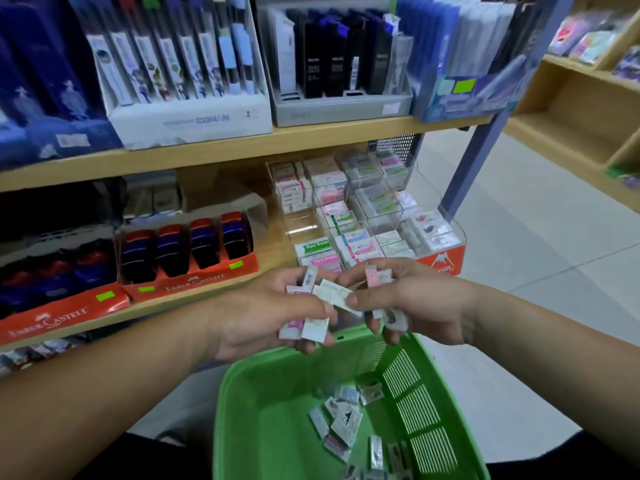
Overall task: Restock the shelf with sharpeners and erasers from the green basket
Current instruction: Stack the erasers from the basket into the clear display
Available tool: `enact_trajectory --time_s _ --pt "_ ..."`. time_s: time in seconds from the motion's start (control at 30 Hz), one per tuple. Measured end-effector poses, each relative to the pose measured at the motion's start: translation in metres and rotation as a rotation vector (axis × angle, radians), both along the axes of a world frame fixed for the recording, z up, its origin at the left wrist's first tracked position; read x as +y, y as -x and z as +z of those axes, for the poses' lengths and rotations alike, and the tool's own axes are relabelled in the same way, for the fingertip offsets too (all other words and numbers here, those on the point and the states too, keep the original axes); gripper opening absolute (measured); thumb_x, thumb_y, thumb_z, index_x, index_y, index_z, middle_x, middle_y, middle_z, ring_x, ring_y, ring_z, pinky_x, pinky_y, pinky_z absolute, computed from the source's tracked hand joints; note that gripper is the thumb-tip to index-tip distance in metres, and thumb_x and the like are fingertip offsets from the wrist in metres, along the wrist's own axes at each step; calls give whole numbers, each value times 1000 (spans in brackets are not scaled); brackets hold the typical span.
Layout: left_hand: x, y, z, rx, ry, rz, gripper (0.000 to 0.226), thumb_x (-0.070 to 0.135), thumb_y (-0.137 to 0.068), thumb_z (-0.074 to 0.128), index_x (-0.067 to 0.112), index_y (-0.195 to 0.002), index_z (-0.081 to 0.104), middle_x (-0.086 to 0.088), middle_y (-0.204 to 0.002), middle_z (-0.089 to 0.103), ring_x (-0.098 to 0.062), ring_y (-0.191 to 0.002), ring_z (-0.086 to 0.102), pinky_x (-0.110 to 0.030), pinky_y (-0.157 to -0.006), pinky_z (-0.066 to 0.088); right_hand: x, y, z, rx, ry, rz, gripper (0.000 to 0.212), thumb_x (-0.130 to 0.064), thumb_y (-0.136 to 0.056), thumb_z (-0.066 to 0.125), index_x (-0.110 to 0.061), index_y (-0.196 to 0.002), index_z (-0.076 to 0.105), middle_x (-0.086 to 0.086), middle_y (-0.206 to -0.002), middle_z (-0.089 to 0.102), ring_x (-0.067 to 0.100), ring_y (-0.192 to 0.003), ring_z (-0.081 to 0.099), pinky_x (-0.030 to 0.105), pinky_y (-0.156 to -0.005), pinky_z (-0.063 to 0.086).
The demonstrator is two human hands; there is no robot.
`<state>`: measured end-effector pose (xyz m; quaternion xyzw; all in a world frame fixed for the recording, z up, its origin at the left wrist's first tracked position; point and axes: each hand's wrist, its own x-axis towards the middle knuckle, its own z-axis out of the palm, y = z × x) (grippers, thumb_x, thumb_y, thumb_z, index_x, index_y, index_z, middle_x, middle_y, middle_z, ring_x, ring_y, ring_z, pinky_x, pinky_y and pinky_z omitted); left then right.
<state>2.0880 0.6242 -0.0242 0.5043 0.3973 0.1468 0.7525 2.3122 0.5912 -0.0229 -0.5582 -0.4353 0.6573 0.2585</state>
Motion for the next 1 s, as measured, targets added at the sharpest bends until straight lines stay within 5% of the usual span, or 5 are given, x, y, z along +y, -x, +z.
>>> enact_trajectory --time_s 0.23,0.53,0.67,0.87,1.0 --pt "20 -24 -3 -23 44 223 41 -18 -86 58 9 -112 74 -18 -88 73 -24 -68 67 -37 -66 59 18 -19 -2 7 -71 -87 22 2 -91 72 -4 -113 69 12 -87 72 25 -71 69 27 -48 48" --pt "23 -57 0 -50 7 418 25 7 -87 79 4 -111 75 -22 -100 77 -22 -75 66 -32 -65 58 25 -27 -4 196 19 -210 30 -7 -92 74 -3 -121 68 21 -103 76 22 -72 67 28 -51 47" --pt "33 -75 6 50 -127 466 25 17 -91 78 12 -113 67 -19 -106 76 -27 -73 72 -37 -64 59 30 -46 6 -8 -71 -178 15 -19 -90 79 -11 -101 71 13 -90 76 23 -64 64 27 -49 42" --pt "66 -109 24 264 -342 236 22 11 -95 74 22 -113 69 -10 -100 76 -28 -83 78 -43 -67 65 43 -91 8 -86 -127 -426 33 -31 -93 77 -8 -114 65 29 -106 73 29 -64 61 25 -43 40" --pt "95 -143 28 534 -642 6 34 1 -86 75 30 -103 68 0 -90 70 -16 -66 72 -32 -56 62 46 -101 0 -18 -167 -533 21 -25 -93 77 -9 -102 66 28 -88 70 30 -66 67 32 -55 55"
